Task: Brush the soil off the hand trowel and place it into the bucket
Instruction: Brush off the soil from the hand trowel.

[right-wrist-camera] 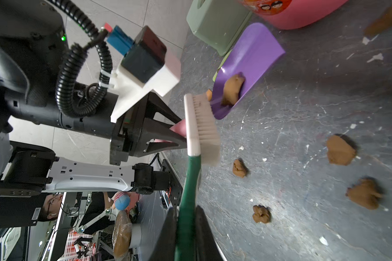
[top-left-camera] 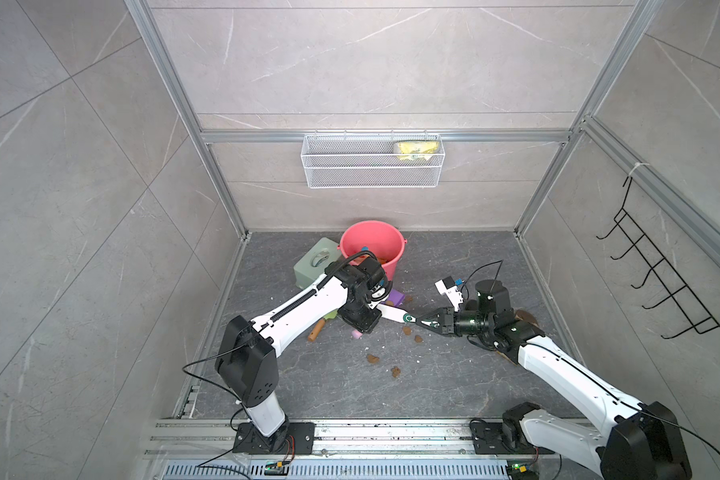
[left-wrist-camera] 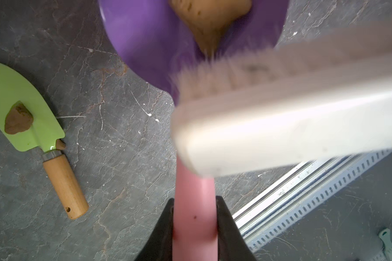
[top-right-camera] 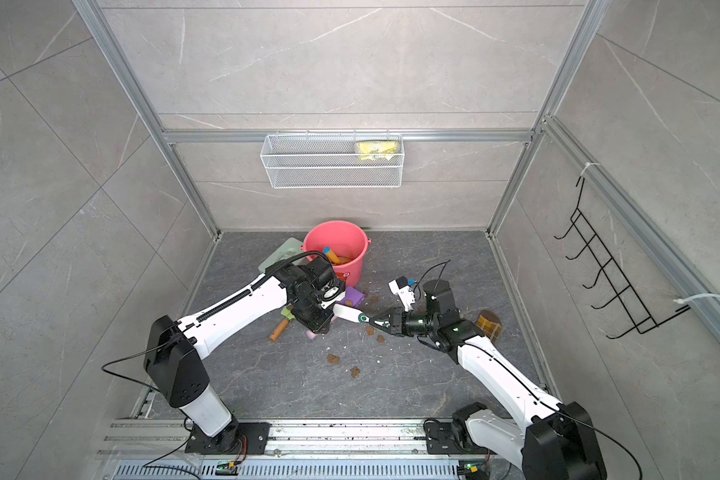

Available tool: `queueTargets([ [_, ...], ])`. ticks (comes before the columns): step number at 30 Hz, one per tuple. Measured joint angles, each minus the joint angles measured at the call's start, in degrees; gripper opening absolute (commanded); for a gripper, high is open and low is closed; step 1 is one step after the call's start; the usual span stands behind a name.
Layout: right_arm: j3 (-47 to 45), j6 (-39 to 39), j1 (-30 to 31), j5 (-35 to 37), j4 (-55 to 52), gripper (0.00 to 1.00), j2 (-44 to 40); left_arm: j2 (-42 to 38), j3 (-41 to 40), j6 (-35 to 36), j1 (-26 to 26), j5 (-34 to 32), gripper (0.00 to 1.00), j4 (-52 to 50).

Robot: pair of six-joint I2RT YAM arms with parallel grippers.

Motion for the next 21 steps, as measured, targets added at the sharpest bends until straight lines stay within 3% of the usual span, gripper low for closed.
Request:
queueTargets([
  [9, 0.0, 0.1, -7.9, 0.0, -1.2, 0.00, 0.3, -1.2, -4.2, 1.3, 0.0, -2.6, 0.00, 0.7],
  [21, -4.2, 4.8, -7.5, -3.4, 4.5, 0.00, -3.1, -1.6, -4.1, 2.3, -0.3, -3.6, 0.00, 1.9],
])
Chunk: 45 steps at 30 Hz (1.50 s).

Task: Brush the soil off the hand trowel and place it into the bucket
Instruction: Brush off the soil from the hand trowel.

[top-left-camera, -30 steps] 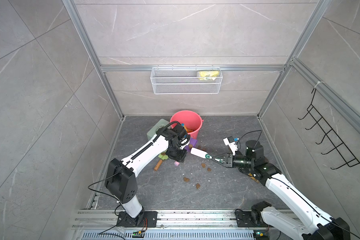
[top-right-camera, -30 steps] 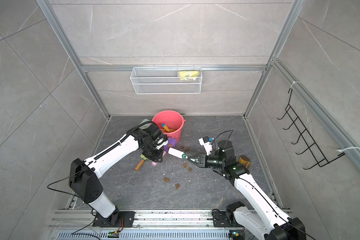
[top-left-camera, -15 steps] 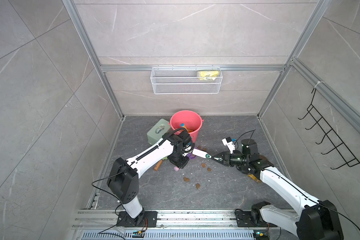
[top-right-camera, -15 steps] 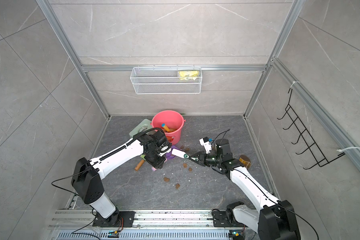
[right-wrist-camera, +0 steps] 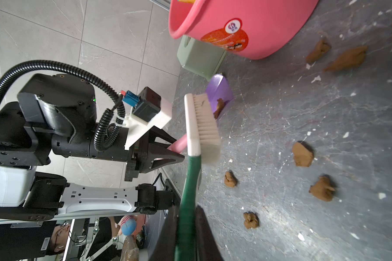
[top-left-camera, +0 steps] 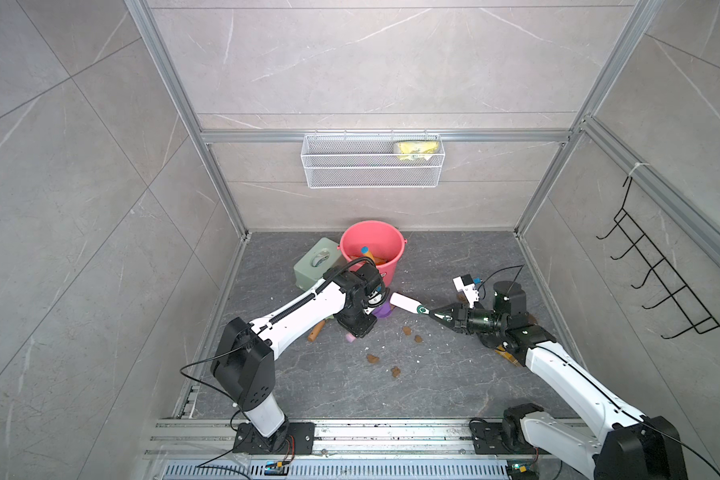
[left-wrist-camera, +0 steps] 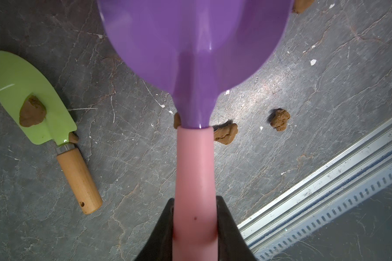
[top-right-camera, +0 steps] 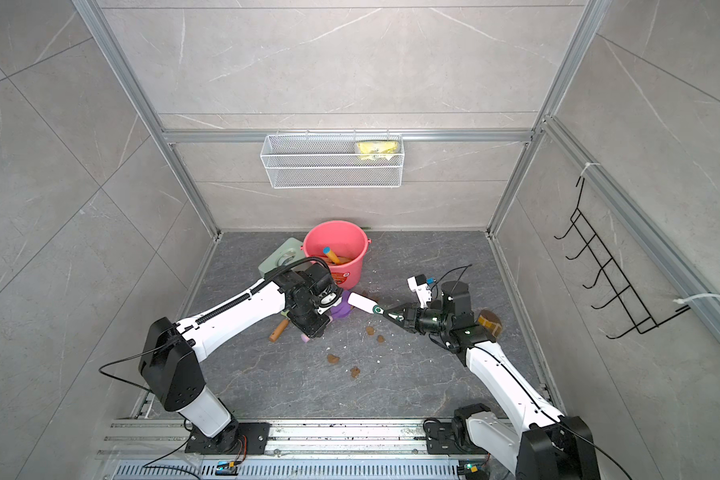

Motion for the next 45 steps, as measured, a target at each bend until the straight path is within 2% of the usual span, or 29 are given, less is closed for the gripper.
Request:
queueTargets([
  [7, -0.9, 0.9, 1.6, -0.3, 2.3, 0.00, 3.8, 0.0, 0.0, 0.0, 0.0, 0.2, 0.00, 0.2],
  [14, 1.3, -0.9, -5.0, -1.3, -0.5, 0.00, 3.4, 0.0, -0.1, 0.2, 0.0, -0.3, 0.00, 2.0],
  [19, 0.9, 0.3, -5.8, -1.9, 1.0, 0.00, 1.7, 0.0, -0.3, 0.2, 0.0, -0.5, 0.00, 2.1],
  [27, -2.0, 2.7, -2.5, -2.4, 5.2, 0.00, -0.6, 0.0, -0.3, 0.7, 0.0, -0.4, 0.00, 2.4],
  [32, -3.4, 4.1, 0.8, -2.1, 8.1, 0.00, 2.6, 0.0, -0.3, 0.9, -0.1, -0.3, 0.00, 2.6],
  [36, -3.4, 4.1, 0.9, -1.4, 8.6, 0.00, 5.0, 0.0, -0.3, 1.0, -0.5, -0.3, 0.00, 2.7],
  [45, -0.5, 0.5, -5.9, -1.0, 1.4, 0.00, 2.7, 0.0, -0.3, 1.7, -0.8, -1.6, 0.00, 4.2],
])
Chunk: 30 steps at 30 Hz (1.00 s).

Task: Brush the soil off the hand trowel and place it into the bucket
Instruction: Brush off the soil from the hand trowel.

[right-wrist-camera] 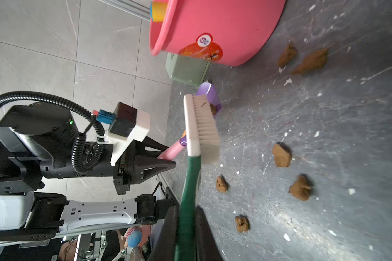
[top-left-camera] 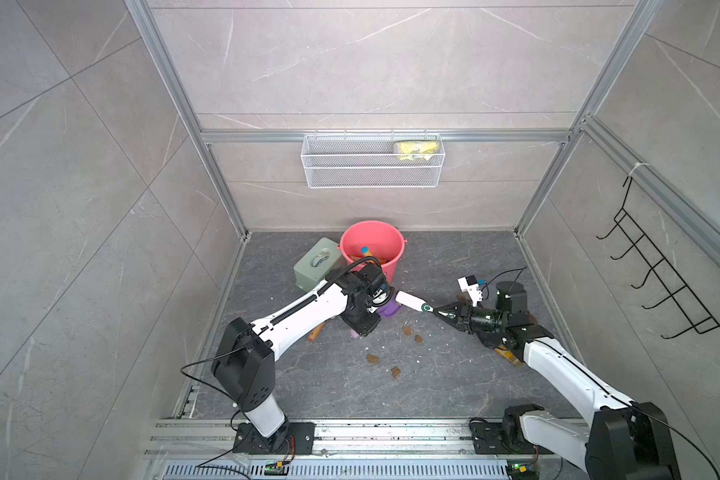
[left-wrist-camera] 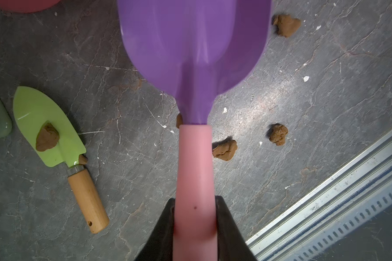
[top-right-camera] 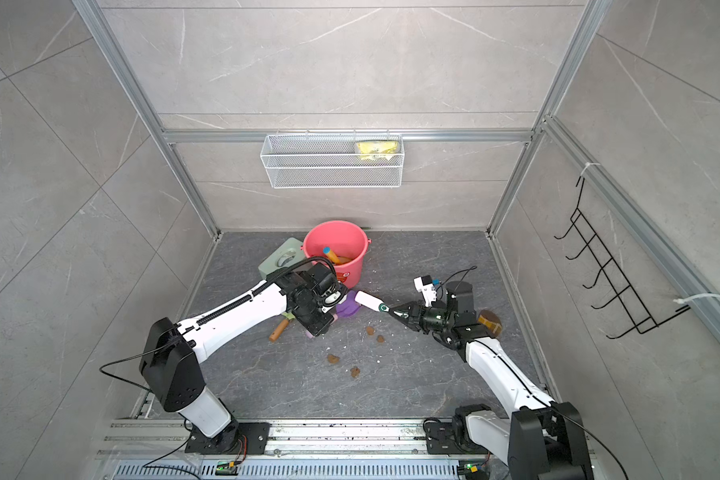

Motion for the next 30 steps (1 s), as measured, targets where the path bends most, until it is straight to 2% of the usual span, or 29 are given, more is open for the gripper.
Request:
queueTargets([
  [9, -0.4, -0.2, -0.5, 0.5, -1.6, 0.00, -5.7, 0.0, 0.0, 0.7, 0.0, -0.2, 0.00, -0.2],
  [14, -2.6, 1.3, 1.2, 0.4, -0.2, 0.00, -6.3, 0.0, 0.0, 0.8, 0.0, -0.2, 0.00, -0.2],
  [24, -4.3, 5.1, 9.3, 1.5, 7.5, 0.00, 0.2, 0.0, 0.0, 0.8, 0.0, -0.2, 0.00, -0.2],
  [30, -3.6, 4.8, 7.7, 2.9, 6.7, 0.00, 1.7, 0.0, 0.0, 0.8, 0.0, -0.3, 0.00, -0.2],
])
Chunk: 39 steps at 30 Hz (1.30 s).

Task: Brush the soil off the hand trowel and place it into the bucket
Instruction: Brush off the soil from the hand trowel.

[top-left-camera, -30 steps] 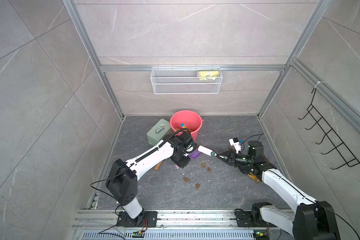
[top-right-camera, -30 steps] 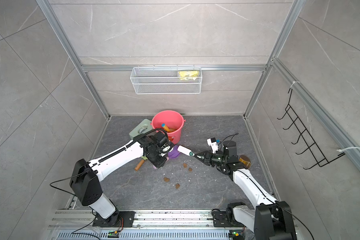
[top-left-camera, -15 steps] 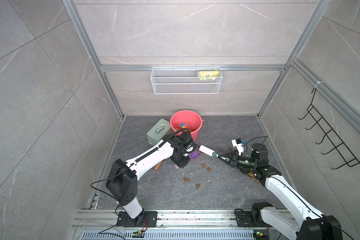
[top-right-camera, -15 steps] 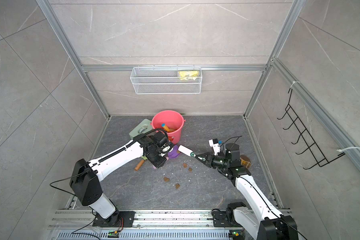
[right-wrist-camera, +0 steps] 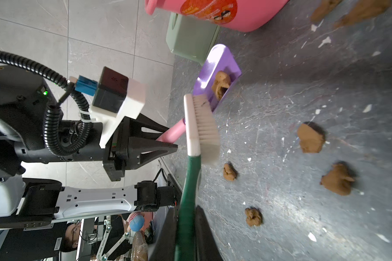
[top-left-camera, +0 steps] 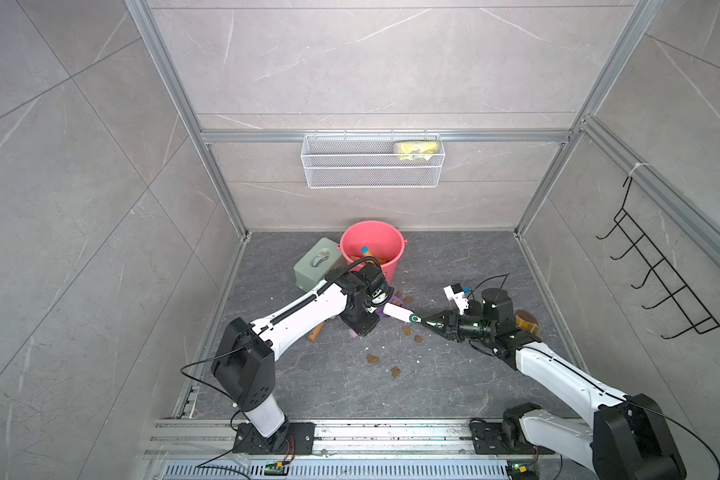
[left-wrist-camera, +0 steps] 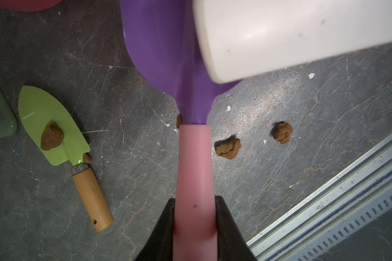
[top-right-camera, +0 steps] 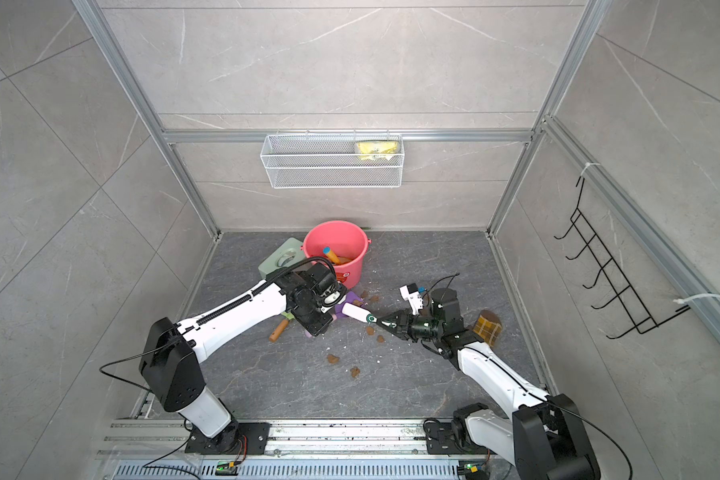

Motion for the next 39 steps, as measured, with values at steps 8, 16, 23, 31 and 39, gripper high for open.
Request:
queueTargets([
  [8, 0.5, -0.6, -6.3, 1.4, -3.7, 0.00, -2.8, 0.0, -1.1, 0.4, -0.3, -1.6, 0.00, 0.1],
  [16, 0.5, -0.9, -6.8, 0.8, -5.3, 0.00, -8.2, 0.0, -1.4, 1.3, -0.3, -2.5, 0.00, 0.0],
  [23, 0.1, -0.3, -2.0, 0.7, -3.4, 0.00, -6.6, 0.0, -1.4, 1.5, -0.3, -1.8, 0.00, 0.2],
  [31, -1.2, 3.1, 3.7, 1.2, 4.8, 0.00, 0.8, -0.5, -2.1, 1.8, -0.6, 0.0, 0.00, 1.2],
  [39, -1.0, 3.5, 1.0, 1.6, 7.5, 0.00, 4.8, -2.3, -4.5, 3.2, -1.2, 0.4, 0.00, 2.3],
])
